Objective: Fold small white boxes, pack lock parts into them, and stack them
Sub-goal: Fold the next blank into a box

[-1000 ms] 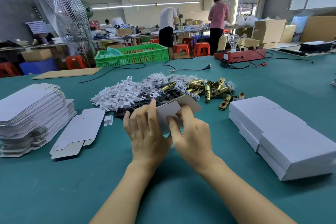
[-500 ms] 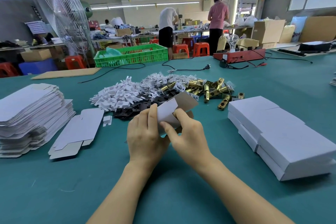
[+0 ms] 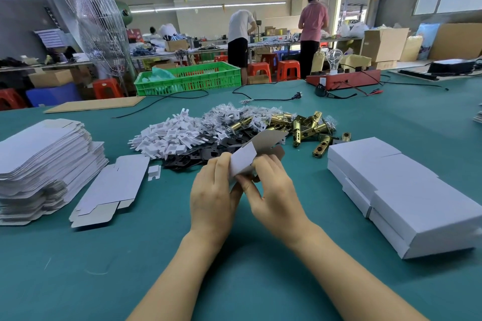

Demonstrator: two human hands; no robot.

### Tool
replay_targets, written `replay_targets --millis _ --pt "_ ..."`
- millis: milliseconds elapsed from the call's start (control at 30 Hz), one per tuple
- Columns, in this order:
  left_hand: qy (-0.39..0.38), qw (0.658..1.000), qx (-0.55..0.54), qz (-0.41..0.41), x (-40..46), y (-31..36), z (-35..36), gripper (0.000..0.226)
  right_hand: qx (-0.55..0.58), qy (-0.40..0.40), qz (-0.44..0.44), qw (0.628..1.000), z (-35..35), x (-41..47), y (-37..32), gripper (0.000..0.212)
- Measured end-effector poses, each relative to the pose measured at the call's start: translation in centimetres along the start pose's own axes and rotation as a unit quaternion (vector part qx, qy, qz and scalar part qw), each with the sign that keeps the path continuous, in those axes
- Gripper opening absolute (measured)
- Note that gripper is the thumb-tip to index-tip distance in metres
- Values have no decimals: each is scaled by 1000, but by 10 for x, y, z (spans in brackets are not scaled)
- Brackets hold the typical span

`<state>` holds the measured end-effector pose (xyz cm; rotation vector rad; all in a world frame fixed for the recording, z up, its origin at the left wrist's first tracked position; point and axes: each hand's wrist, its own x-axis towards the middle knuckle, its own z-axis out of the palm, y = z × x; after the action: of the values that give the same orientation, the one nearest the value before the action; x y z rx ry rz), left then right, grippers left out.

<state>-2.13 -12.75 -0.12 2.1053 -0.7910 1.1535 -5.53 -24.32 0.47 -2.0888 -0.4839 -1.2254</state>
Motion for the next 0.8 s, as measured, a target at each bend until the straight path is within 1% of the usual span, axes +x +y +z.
replay_targets --millis 200,233,300,367,433,467,533,600,667,733,800 --pt "13 996 -66 -53 -3 0 4 39 -7 13 -42 999 2 0 -3 8" --pt "14 993 -92 -75 -4 -1 4 39 -8 21 -48 999 2 0 -4 12" --pt "13 981 -150 -122 -5 -2 6 30 -32 51 -60 996 2 -1 -6 28" --pt "15 970 -187 -154 -6 -3 7 34 -85 97 -65 990 1 -1 -7 39" --pt "24 960 -222 -170 -6 -2 6 36 -96 136 -35 985 1 1 -9 48" --pt "32 954 -238 -178 -5 0 5 37 -80 152 -4 985 1 2 -10 52" --pt "38 942 -270 -195 1 7 3 32 3 170 83 982 1 4 -9 55" --pt "22 939 -287 -188 3 17 3 34 129 161 165 965 1 4 -7 45" --pt "-10 933 -305 -190 2 27 7 37 252 146 227 929 1 5 -4 33" --pt "-32 918 -336 -209 0 34 11 29 302 157 261 903 2 5 0 36" --pt "-34 910 -353 -215 -1 34 12 23 304 160 268 900 3 5 3 42"
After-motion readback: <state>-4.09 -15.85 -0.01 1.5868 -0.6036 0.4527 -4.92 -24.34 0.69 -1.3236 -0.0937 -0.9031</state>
